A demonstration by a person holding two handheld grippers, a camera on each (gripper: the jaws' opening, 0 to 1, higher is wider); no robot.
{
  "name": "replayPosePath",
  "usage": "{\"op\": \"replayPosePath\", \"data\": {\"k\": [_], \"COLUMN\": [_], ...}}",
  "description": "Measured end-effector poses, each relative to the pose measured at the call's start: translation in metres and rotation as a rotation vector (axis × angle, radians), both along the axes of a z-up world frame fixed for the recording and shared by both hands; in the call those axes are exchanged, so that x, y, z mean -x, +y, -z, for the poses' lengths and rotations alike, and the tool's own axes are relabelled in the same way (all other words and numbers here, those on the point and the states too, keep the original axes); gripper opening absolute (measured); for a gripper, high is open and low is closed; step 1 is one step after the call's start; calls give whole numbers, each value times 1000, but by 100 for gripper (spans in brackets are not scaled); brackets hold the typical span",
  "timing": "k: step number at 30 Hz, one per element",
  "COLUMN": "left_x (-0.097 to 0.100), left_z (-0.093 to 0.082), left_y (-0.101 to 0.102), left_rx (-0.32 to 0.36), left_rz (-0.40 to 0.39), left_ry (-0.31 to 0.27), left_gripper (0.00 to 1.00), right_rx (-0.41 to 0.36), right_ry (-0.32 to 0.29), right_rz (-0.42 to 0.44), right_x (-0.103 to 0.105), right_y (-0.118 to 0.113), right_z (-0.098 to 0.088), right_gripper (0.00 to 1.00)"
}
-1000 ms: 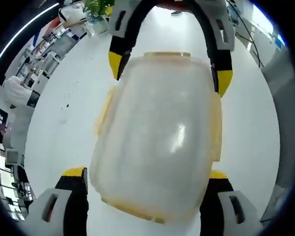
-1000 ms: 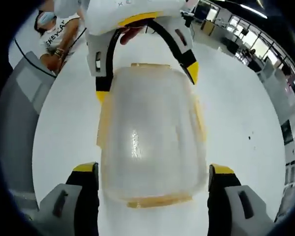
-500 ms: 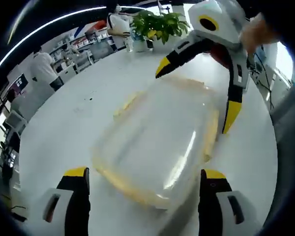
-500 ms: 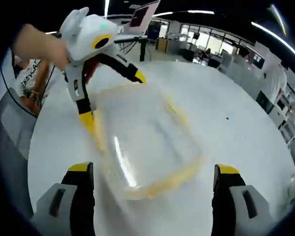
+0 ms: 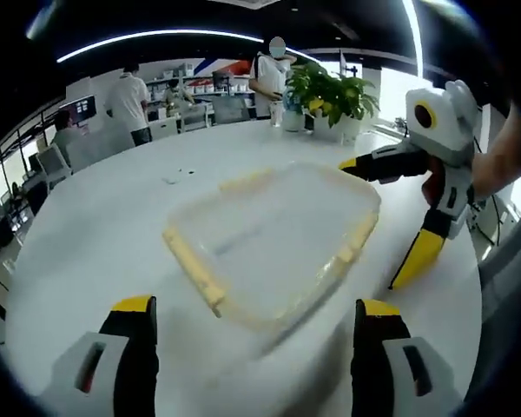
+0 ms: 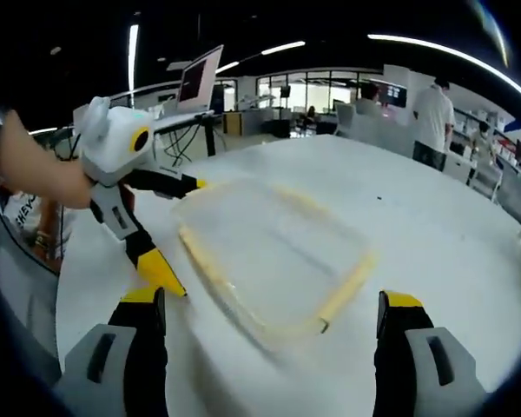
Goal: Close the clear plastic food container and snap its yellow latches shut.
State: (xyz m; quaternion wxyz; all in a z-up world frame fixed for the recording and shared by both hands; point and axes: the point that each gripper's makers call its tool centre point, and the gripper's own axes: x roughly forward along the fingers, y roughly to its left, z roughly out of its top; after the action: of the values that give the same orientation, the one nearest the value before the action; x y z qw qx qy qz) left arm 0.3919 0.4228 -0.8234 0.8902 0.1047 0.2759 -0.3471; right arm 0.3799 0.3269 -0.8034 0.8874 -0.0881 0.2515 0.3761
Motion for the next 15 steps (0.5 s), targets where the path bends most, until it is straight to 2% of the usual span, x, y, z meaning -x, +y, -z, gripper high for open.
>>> {"op": "replayPosePath", "data": {"k": [7, 10, 12, 15], "left_x": [11, 13, 13, 14], "left_z": [4, -2, -5, -7], "left_y": [-1, 1, 1, 3], "left_rx": [16, 25, 53, 59], "left_rz": [-4, -12, -25, -38], "left_ry": [15, -15, -12, -15], "left_gripper": [89, 87, 87, 87], "right_rx": [-24, -62, -76, -99], "right_ry": [7, 20, 22, 31], "right_rz": [21, 60, 80, 106], "right_x": [2, 2, 3, 5], "right_y": [0, -4, -6, -10], "right_z": [0, -5, -7, -9], "right_gripper": [99, 98, 98, 97]}}
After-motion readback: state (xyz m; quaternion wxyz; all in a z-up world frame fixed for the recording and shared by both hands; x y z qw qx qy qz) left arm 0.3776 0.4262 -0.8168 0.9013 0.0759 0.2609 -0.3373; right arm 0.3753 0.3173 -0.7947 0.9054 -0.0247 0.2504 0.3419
